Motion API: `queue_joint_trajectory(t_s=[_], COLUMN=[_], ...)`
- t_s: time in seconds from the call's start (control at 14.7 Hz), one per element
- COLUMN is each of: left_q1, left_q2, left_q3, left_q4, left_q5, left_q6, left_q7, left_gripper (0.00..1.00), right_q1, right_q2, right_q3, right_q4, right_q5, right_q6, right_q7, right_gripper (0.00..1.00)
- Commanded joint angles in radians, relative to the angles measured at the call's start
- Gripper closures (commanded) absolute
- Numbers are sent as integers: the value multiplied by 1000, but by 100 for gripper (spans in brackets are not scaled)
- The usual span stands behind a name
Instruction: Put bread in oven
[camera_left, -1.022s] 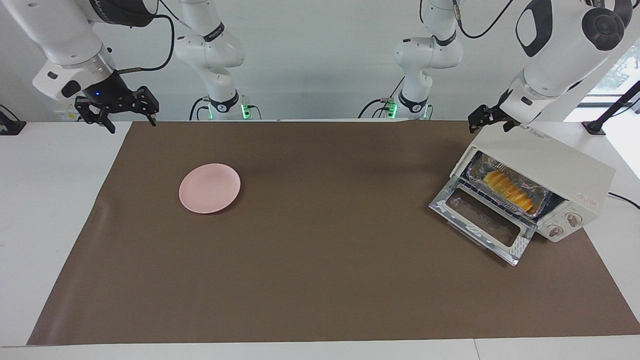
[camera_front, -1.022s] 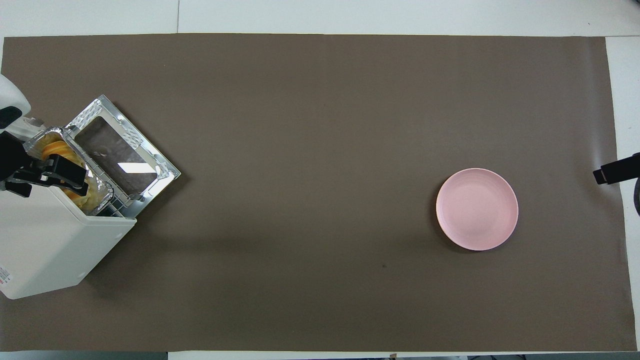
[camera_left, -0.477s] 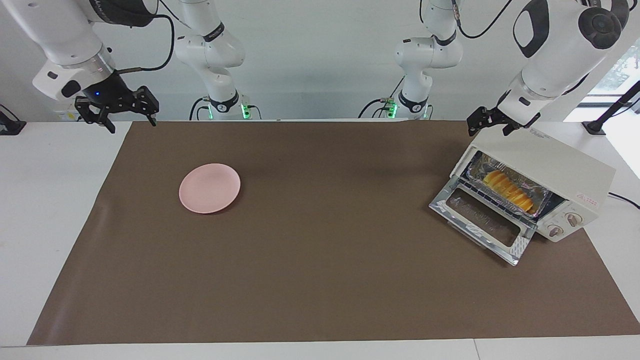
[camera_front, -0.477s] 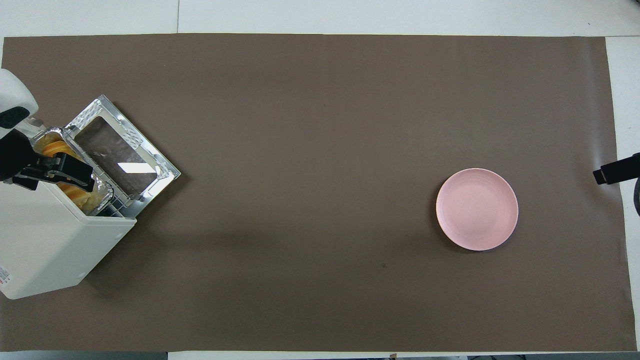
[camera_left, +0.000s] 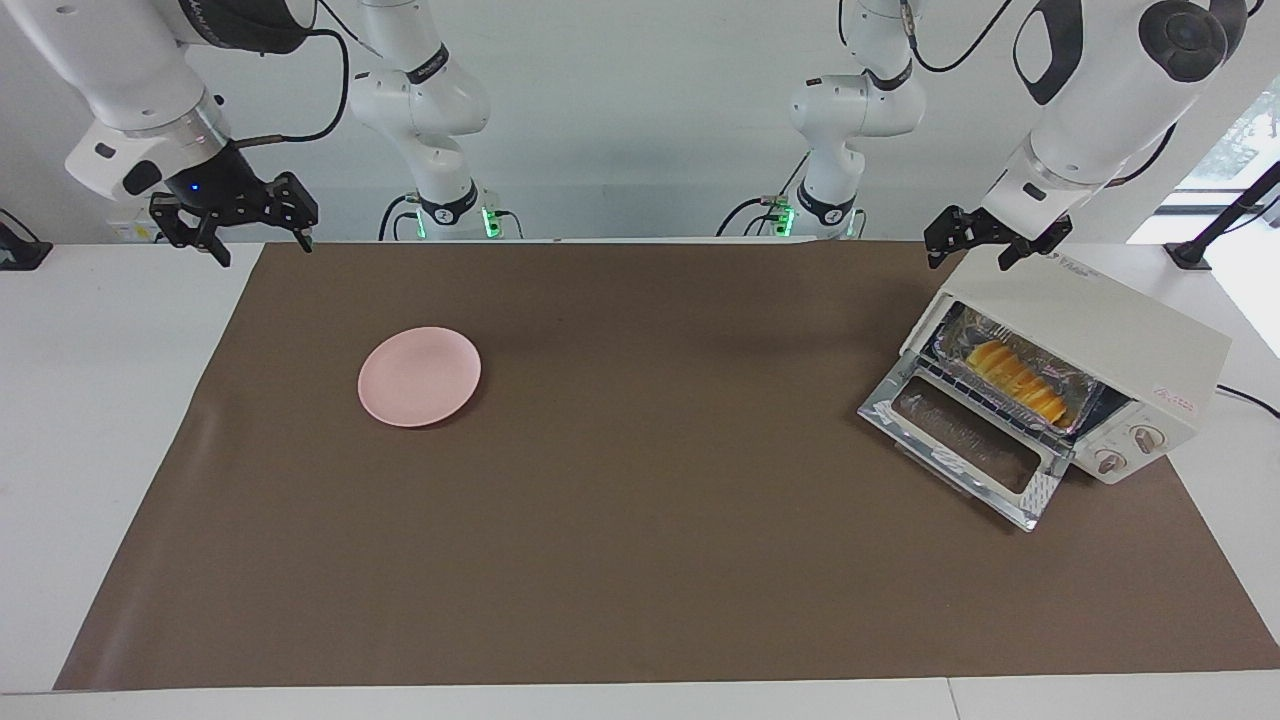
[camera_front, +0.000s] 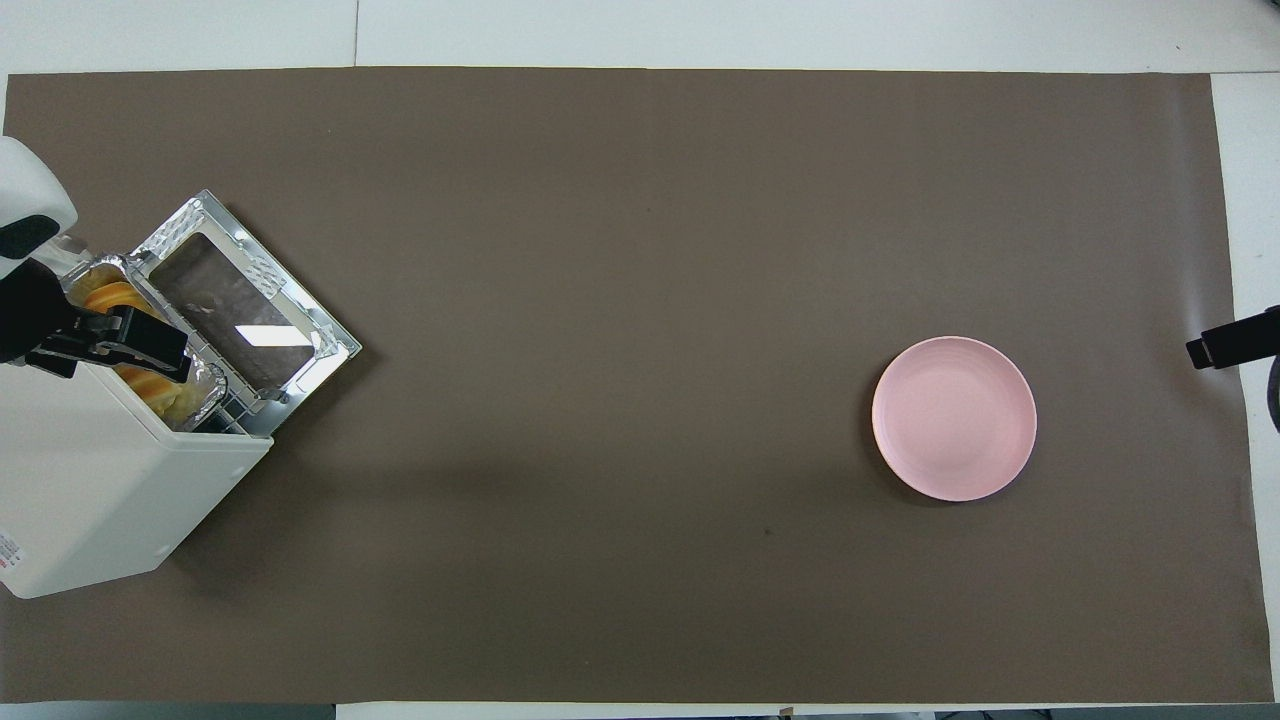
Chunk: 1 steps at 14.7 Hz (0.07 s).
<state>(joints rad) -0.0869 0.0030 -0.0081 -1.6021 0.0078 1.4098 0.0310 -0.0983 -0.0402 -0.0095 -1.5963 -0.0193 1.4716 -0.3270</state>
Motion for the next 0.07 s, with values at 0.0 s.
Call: queue_joint_trajectory(t_s=[0.0], left_q1=[16], left_q2=[-23], left_q3=[-12], left_q4=[-25], left_q5=[-8], left_q6=[32], left_q7=[9], left_gripper=[0], right_q1=[-8], right_q2=[-18], right_q3=[2], right_q4=[-14], right_q5=[16], right_q6=[-10], right_q7=[-14], right_gripper=[0])
